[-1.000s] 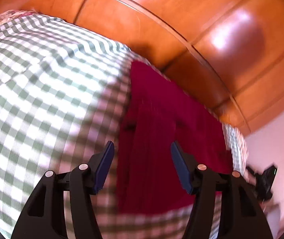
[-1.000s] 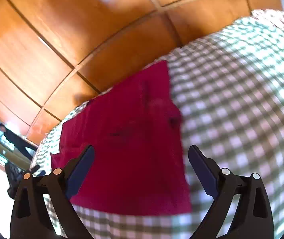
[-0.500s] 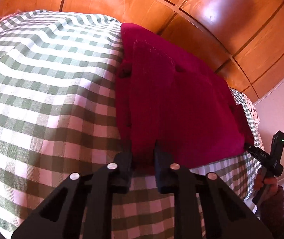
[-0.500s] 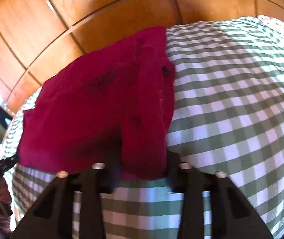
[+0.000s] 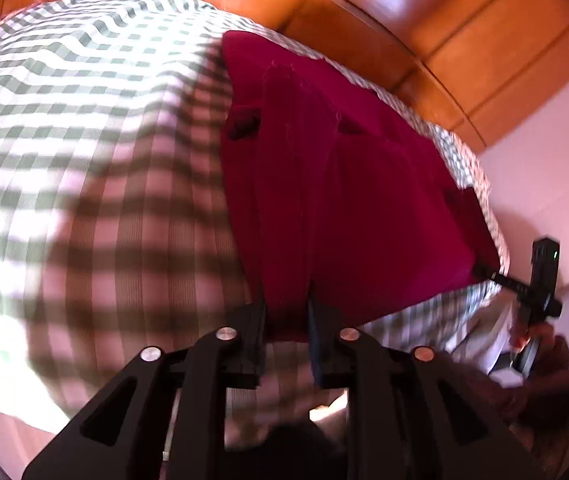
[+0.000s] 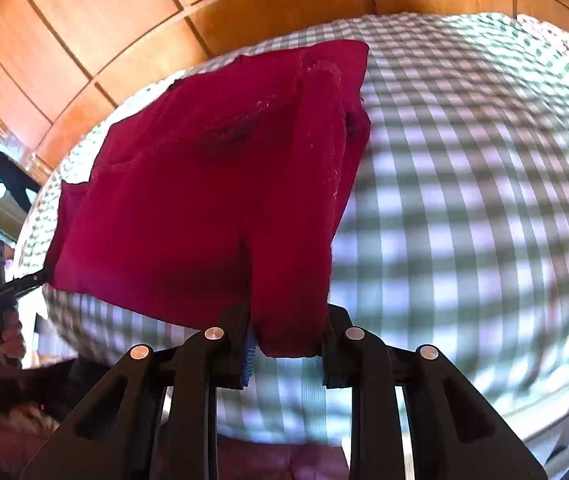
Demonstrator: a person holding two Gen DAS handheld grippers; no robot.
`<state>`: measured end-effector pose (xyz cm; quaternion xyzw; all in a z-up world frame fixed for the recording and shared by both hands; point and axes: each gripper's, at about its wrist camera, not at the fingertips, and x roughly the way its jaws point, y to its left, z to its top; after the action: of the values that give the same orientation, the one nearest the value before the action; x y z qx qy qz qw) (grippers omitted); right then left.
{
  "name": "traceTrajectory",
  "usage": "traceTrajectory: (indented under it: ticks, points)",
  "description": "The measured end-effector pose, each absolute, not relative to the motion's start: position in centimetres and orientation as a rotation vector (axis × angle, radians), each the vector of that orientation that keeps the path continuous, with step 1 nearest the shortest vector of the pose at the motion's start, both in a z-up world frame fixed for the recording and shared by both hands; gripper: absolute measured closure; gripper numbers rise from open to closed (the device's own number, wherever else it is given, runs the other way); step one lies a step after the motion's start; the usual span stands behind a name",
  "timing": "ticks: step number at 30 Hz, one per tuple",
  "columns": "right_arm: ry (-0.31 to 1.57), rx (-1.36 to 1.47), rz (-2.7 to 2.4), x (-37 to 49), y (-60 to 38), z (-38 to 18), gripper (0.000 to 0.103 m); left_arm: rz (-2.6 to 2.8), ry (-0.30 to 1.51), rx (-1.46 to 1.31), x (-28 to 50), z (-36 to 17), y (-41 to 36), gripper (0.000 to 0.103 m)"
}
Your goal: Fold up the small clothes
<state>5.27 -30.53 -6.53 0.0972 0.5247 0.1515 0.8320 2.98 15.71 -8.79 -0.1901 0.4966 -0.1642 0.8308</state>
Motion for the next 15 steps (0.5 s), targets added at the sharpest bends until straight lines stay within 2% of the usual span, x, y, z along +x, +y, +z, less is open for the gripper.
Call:
traceTrajectory:
  ticks: [3,4,5,12,13,14,15]
  points:
    - [1.076,0.246,0.306,5.4,-31.3,-5.5,0.056,-0.312,1.040,-0.369,2.8,-8.1,16.1,0.070]
    - [1.055,0.252,0.301,5.8,-31.4,-5.1,0.042,-0.286,1.016,-0.362,3.4,-7.7,16.3,0.064]
    - [1.022,0.250,0.287,6.3,-31.4,-4.6,0.037,-0.262,0.996,-0.352,4.0,-7.3,16.5,0.061]
    - [0.935,0.130,0.204,11.9,-29.4,-4.2,0.037,-0.216,0.911,-0.317,9.4,-6.2,16.2,0.059]
    - [0.938,0.115,0.204,12.4,-29.3,-4.4,0.043,-0.221,0.910,-0.321,9.9,-6.2,16.1,0.060]
    - [0.947,0.091,0.201,13.0,-28.9,-4.7,0.058,-0.227,0.920,-0.323,10.7,-6.5,16.0,0.071]
    - [0.960,0.067,0.193,13.3,-28.5,-4.9,0.064,-0.236,0.931,-0.320,11.1,-6.7,15.7,0.083]
